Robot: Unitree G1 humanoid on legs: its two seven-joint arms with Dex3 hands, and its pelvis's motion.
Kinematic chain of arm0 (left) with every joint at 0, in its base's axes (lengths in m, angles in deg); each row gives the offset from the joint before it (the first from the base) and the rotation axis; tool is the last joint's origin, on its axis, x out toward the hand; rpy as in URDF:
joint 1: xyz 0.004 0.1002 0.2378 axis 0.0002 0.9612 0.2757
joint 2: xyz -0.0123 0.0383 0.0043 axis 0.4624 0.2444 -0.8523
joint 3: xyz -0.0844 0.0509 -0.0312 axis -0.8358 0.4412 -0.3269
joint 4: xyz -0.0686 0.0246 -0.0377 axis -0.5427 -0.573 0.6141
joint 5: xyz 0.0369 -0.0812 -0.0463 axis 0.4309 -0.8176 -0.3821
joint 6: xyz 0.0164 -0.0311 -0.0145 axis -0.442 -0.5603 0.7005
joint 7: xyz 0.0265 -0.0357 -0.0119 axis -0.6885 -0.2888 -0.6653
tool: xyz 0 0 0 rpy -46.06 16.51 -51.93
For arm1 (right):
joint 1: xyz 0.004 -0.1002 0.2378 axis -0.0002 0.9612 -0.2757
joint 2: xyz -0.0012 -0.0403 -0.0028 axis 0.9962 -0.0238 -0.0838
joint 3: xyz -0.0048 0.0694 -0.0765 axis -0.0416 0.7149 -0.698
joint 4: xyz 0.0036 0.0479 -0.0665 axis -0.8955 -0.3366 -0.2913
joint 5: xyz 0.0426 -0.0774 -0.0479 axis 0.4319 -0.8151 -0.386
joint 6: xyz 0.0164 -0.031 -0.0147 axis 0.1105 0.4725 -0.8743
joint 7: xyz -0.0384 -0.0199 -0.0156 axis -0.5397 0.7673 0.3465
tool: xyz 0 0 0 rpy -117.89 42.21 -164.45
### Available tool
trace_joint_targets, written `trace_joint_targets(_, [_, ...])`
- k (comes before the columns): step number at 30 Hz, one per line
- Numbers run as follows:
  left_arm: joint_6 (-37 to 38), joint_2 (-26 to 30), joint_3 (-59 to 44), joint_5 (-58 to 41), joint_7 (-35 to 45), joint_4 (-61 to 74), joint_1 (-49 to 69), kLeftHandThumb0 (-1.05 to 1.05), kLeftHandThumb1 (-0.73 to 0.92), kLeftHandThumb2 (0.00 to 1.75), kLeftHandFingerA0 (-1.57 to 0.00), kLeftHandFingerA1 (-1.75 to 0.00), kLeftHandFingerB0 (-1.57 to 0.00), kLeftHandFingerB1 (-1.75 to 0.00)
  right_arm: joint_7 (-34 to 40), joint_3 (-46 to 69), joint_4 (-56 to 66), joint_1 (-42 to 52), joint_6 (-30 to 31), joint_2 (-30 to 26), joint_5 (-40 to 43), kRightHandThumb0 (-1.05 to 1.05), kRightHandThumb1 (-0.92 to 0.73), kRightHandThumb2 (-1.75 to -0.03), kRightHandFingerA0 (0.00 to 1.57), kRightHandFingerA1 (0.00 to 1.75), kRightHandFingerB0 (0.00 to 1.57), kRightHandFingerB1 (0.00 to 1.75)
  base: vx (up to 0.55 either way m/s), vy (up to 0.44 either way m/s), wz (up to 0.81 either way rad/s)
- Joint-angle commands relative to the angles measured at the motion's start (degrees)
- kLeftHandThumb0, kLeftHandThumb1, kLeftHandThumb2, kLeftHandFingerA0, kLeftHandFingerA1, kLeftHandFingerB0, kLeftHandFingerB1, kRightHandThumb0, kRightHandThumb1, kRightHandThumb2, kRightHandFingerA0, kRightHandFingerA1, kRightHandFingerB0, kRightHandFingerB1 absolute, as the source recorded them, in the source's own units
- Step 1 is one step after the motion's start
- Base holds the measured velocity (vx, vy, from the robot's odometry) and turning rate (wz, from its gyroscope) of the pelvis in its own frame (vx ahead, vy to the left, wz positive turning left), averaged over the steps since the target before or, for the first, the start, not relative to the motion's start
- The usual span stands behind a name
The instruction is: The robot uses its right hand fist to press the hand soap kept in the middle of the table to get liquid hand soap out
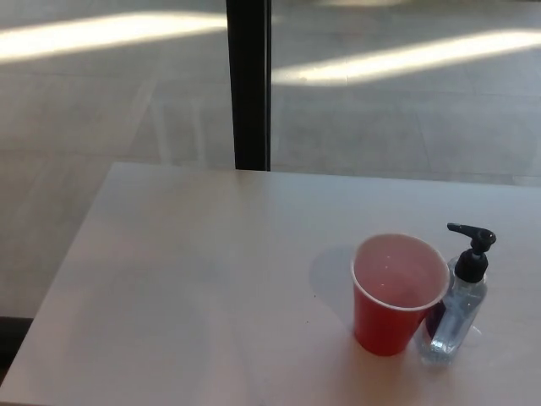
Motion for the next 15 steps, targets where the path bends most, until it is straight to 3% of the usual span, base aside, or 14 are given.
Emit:
trace_joint_targets(1, [-5.5,4.8,-8.8,-7.0,-5.4,-2.9,-3.7,-0.52,0.91,1.30,-0.47,-0.93,-0.28,-0.80,10.9,17.8,21.2,2.6,19.2,6.8,23.8,-0.29,-0.39,-1.10,0.79,0.97,0.32,0.71,0.00,0.000,0.00])
trace_joint_targets(2, [-6.0,4.6,-9.1,-7.0,-5.9,-2.7,-3.9,-0.52,0.91,1.28,-0.47,-0.94,-0.27,-0.80,12.3,18.8,20.9,1.5,19.1,6.8,23.3,-0.31,-0.38,-1.12,0.80,1.08,0.36,0.88,0.00,0.000,0.00])
trace_joint_targets(3, [-5.9,4.5,-9.5,-7.2,-6.0,-2.7,-4.0,-0.51,0.92,1.26,-0.48,-0.98,-0.30,-0.86,14.1,20.8,20.7,-0.3,18.2,6.7,24.0,-0.35,-0.43,-1.12,0.71,0.96,0.29,0.70,0.00,0.000,0.00])
trace_joint_targets(4, [-5.9,4.4,-9.4,-6.8,-6.1,-2.8,-4.1,-0.52,0.92,1.29,-0.48,-0.96,-0.31,-0.85,14.7,22.0,21.2,-1.5,18.2,6.0,24.2,-0.37,-0.42,-1.11,0.56,0.88,0.23,0.67,0.00,0.000,0.00])
trace_joint_targets(6, [-6.2,4.3,-9.7,-6.6,-6.3,-2.4,-4.1,-0.51,0.92,1.28,-0.48,-0.97,-0.30,-0.84,14.7,22.9,21.9,-2.2,19.1,5.5,23.8,-0.37,-0.43,-1.12,0.51,0.87,0.15,0.64,0.00,0.000,0.00])
trace_joint_targets(7, [-6.2,4.2,-9.9,-6.7,-6.1,-2.3,-4.1,-0.51,0.91,1.31,-0.45,-0.94,-0.26,-0.80,14.6,23.8,22.7,-3.2,19.3,4.9,24.9,-0.38,-0.45,-1.15,0.32,0.78,0.03,0.58,0.00,0.000,0.00])
trace_joint_targets(8, [-6.1,4.3,-10.0,-6.5,-5.7,-2.2,-4.0,-0.50,0.92,1.30,-0.46,-0.94,-0.26,-0.79,14.7,24.5,23.6,-4.4,20.2,4.0,25.2,-0.44,-0.41,-1.13,0.11,0.82,0.00,0.40,0.00,0.000,0.00])
trace_joint_targets(10, [-6.2,4.4,-10.1,-6.2,-5.6,-2.5,-4.1,-0.52,0.92,1.30,-0.46,-0.93,-0.27,-0.78,16.3,25.2,25.3,-7.1,21.1,2.5,24.2,-0.49,-0.39,-1.15,0.06,0.80,0.00,0.33,0.00,0.000,0.00])
trace_joint_targets(11, [-5.7,4.5,-10.1,-6.0,-5.4,-3.1,-4.2,-0.52,0.91,1.30,-0.48,-0.95,-0.30,-0.82,17.0,25.7,25.1,-10.0,21.4,0.6,23.8,-0.57,-0.43,-1.04,0.00,1.09,0.00,0.49,0.00,0.000,0.00])
trace_joint_targets(12, [-5.6,4.5,-10.0,-5.8,-5.4,-3.3,-4.3,-0.52,0.91,1.30,-0.48,-0.94,-0.30,-0.83,18.6,26.3,26.0,-13.5,22.9,-1.4,23.7,-0.58,-0.44,-1.07,0.13,0.78,0.00,0.57,0.00,0.000,0.00])
trace_joint_targets(14, [-5.7,4.5,-10.5,-6.1,-5.4,-3.6,-4.5,-0.52,0.91,1.29,-0.48,-0.95,-0.29,-0.83,18.8,27.5,27.7,-17.1,24.4,-2.7,26.0,-0.54,-0.46,-1.07,0.09,0.81,0.00,0.48,0.00,0.000,0.00])
trace_joint_targets(15, [-5.4,4.5,-10.7,-6.1,-5.6,-4.1,-4.7,-0.52,0.92,1.29,-0.49,-0.97,-0.32,-0.86,18.6,27.5,28.6,-19.6,25.2,-3.9,26.4,-0.53,-0.44,-1.10,0.12,0.78,0.00,0.56,0.00,0.000,0.00])
